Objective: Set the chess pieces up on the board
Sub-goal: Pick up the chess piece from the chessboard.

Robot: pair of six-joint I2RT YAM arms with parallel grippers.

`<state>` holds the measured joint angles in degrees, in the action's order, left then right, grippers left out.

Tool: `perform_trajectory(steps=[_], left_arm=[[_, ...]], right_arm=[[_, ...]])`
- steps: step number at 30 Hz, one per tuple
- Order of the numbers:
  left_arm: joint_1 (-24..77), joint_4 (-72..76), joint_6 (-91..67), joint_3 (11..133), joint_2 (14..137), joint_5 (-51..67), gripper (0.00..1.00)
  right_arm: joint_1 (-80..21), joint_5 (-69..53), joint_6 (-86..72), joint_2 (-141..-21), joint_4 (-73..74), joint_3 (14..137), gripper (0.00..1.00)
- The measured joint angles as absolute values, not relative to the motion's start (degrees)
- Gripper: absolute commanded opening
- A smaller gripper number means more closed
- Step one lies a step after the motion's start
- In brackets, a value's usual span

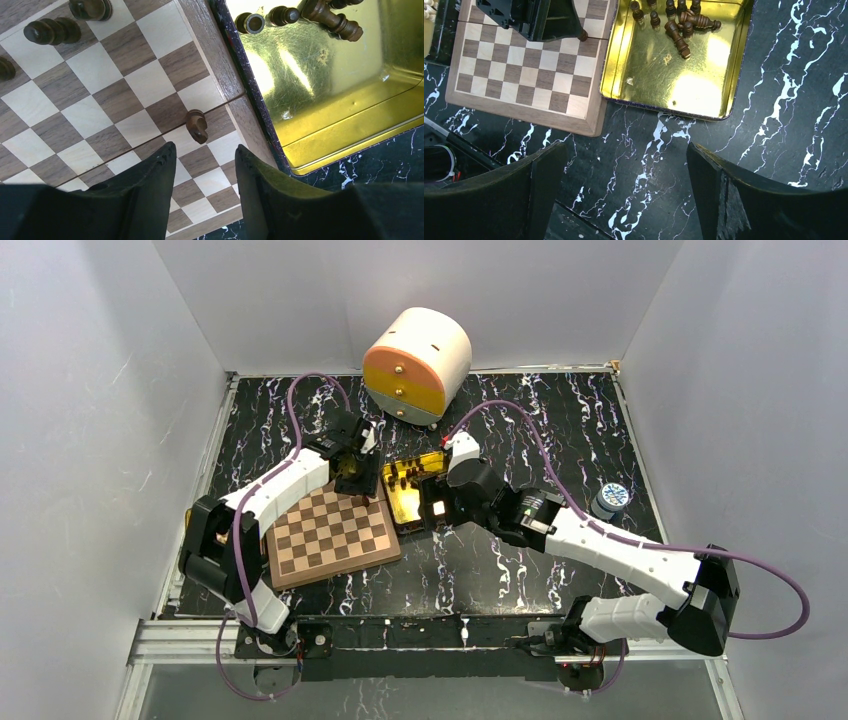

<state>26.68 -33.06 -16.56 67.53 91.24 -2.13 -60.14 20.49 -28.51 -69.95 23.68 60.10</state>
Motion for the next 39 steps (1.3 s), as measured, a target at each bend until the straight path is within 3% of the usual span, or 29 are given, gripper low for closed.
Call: perform_trajectory(steps=[24,33,39], left_arm=[[26.8,-29.1,-17.4,66.0,93.8,-2.5,0.32],[26.8,-29.6,-17.3,66.0,95.2,-2.8,0.13],[26.8,-31.0,-17.1,66.2,95.0,-4.2,0.1]], right_arm=[[-60.1,20.2,-27.9,-68.9,21.9,57.5,0.99],[-60.1,20.3,-28.1,-66.8,21.8,56.4,0.99],[-60.1,20.3,-28.1,-66.8,21.7,56.3,0.99]])
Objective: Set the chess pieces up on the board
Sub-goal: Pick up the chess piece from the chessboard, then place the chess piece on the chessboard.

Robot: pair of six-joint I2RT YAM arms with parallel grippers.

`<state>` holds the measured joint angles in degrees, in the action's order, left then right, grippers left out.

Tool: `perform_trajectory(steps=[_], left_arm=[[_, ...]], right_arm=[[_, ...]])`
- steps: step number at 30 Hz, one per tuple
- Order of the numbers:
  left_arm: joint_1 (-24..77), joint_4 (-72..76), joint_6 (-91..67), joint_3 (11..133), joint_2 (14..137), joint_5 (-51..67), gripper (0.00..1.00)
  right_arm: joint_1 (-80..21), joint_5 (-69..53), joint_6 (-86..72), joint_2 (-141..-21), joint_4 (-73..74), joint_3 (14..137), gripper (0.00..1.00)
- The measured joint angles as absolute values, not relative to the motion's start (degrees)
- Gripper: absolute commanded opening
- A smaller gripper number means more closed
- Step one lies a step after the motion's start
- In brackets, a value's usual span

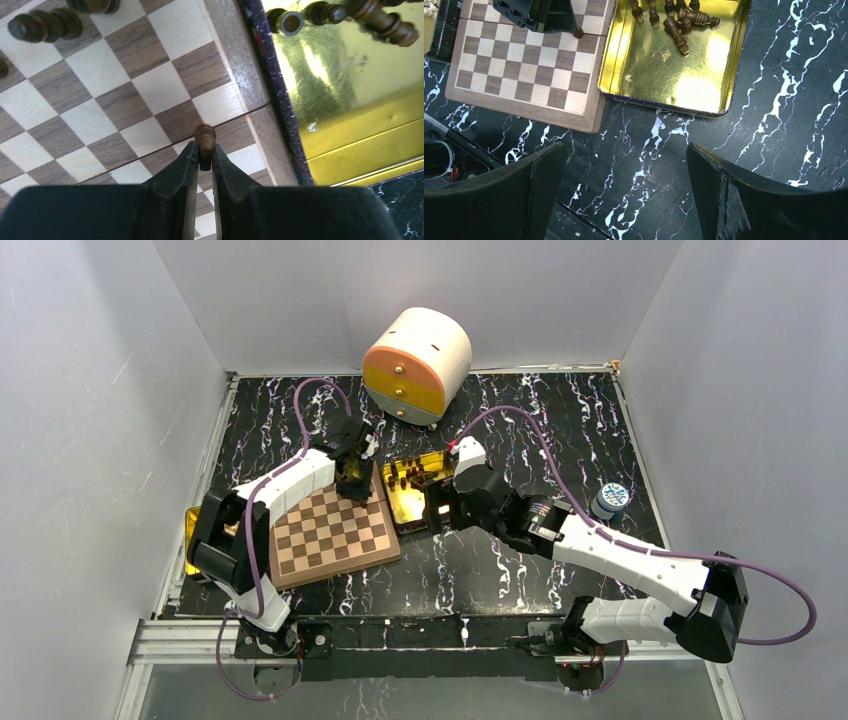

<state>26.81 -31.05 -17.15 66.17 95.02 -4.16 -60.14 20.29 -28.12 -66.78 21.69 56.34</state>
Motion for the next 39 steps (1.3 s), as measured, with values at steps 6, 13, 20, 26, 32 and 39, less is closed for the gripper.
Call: perform_trajectory(steps=[6,13,20,26,32,39], left_arm=[[26.8,-35.4,-17.1,66.4,93.1,-7.5,0.1],[25.3,-42.2,-15.7,71.6,89.4,-11.6,0.11],[12.6,-46.8,-14.8,74.7,87.2,-9.7,0.12],[4.6,-47.8,-14.1,78.4,87.8,-9.6,0.12],[-3.6,-46.0,-13.6,78.5,91.5,-6.4,0.11],[-7.1,-44.9,-12.0,78.5,98.1,-4.3,0.1]], right_arm=[[-60.1,20.3,-28.1,-66.8,21.5,56.3,0.99],[-60.1,19.9,-28.3,-66.8,20.5,54.8,0.99],[-60.1,19.1,-28.4,-66.8,20.5,54.5,0.99],[-60.1,17.7,-28.4,-66.8,20.3,54.5,0.99],[-60.1,15.9,-28.4,-66.8,19.9,54.5,0.99],[-60.1,15.7,-28.3,-66.1,19.9,54.3,0.99]])
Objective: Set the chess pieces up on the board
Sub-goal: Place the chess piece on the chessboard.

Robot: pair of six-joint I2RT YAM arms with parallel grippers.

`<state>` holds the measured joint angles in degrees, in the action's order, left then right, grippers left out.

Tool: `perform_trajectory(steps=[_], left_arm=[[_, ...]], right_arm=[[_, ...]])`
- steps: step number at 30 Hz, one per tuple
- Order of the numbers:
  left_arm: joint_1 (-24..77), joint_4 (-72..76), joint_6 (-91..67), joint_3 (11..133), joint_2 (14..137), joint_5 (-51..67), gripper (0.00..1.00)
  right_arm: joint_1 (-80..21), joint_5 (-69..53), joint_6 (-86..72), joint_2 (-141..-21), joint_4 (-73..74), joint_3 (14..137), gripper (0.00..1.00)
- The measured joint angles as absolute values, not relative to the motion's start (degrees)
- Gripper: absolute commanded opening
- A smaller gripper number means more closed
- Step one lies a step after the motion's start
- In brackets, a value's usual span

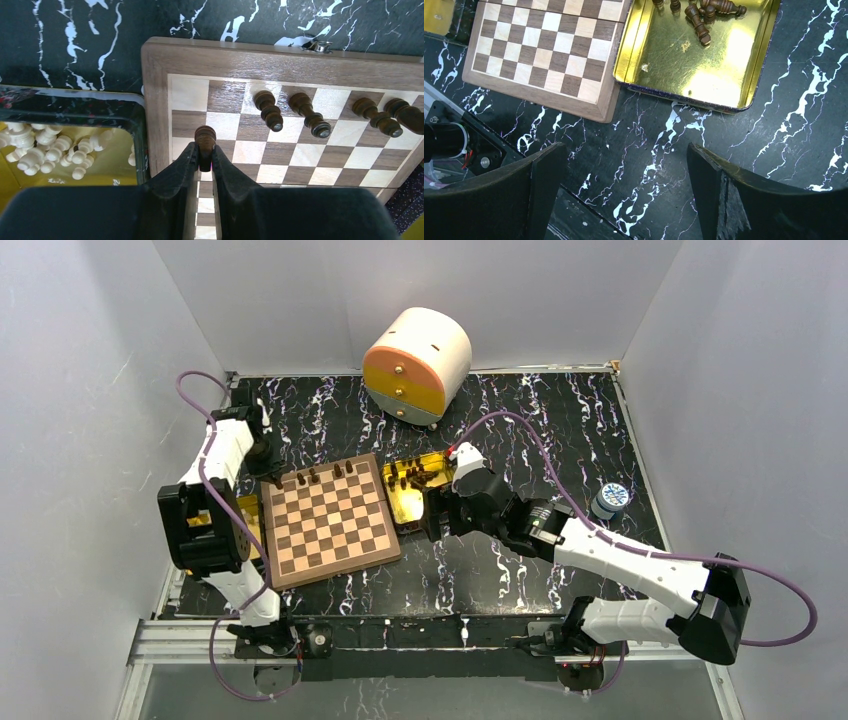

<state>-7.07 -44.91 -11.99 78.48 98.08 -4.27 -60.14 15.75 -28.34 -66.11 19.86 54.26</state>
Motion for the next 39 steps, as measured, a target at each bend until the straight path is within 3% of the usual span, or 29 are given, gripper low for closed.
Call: perform_trajectory(steps=[39], left_arm=[[-7.0,-41.5,-10.6,78.8,104.8,0.5,0.11]], right_arm=[[-60.1,16.6,-28.3,-66.1,19.7,53.8,0.99]])
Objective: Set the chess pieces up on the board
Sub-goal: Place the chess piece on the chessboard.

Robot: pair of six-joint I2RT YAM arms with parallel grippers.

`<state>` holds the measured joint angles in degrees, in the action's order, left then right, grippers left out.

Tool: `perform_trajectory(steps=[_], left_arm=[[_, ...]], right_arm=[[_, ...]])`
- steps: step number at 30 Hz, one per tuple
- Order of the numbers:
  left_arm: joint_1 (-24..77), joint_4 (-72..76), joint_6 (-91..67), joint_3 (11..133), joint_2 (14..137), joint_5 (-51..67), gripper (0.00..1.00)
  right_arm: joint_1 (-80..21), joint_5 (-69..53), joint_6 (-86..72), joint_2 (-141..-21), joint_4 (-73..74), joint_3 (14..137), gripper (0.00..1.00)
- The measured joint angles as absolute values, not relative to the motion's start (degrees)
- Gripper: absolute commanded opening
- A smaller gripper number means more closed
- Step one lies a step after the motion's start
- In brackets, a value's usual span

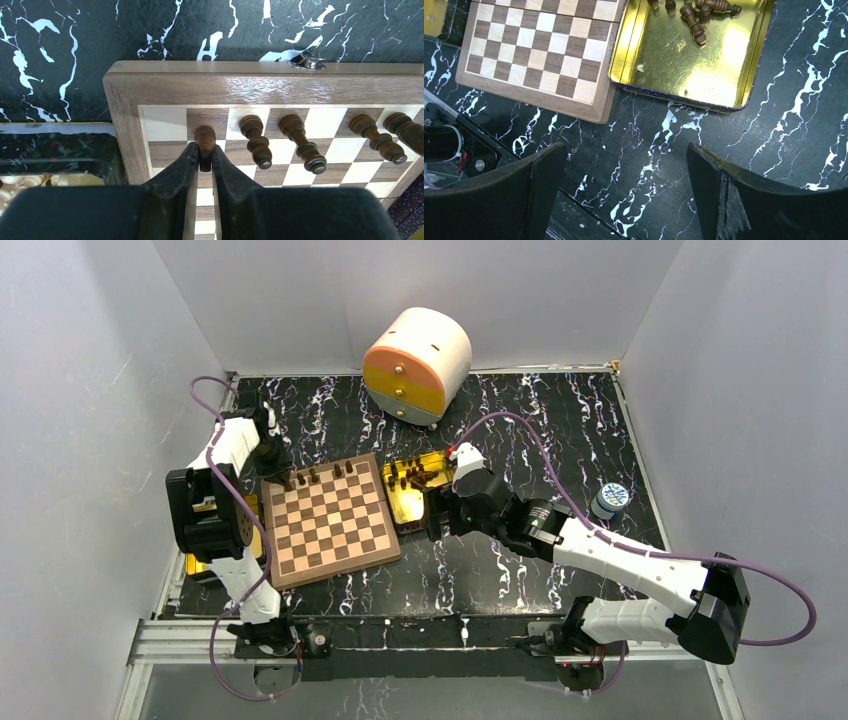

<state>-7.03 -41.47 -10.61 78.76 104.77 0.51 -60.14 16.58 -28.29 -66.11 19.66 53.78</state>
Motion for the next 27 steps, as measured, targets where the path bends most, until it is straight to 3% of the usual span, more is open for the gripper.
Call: perform_trajectory(steps=[16,22,27], left_arm=[[-6.5,-40.7,-10.5,79.7,105.7,-0.2,0.12],[-6.4,-40.7,-10.2,79.8,105.8,-0.9,0.27],[-6.2,-40.9,-10.0,79.8,107.4,-1.1,0.32]], right_arm=[[-60.1,16.8,-28.1,-66.1,19.7,53.8,0.99],[-60.1,17.0,-28.1,-66.1,19.7,53.8,0.99],[-60.1,17.2,-28.1,-66.2,19.7,53.8,0.99]])
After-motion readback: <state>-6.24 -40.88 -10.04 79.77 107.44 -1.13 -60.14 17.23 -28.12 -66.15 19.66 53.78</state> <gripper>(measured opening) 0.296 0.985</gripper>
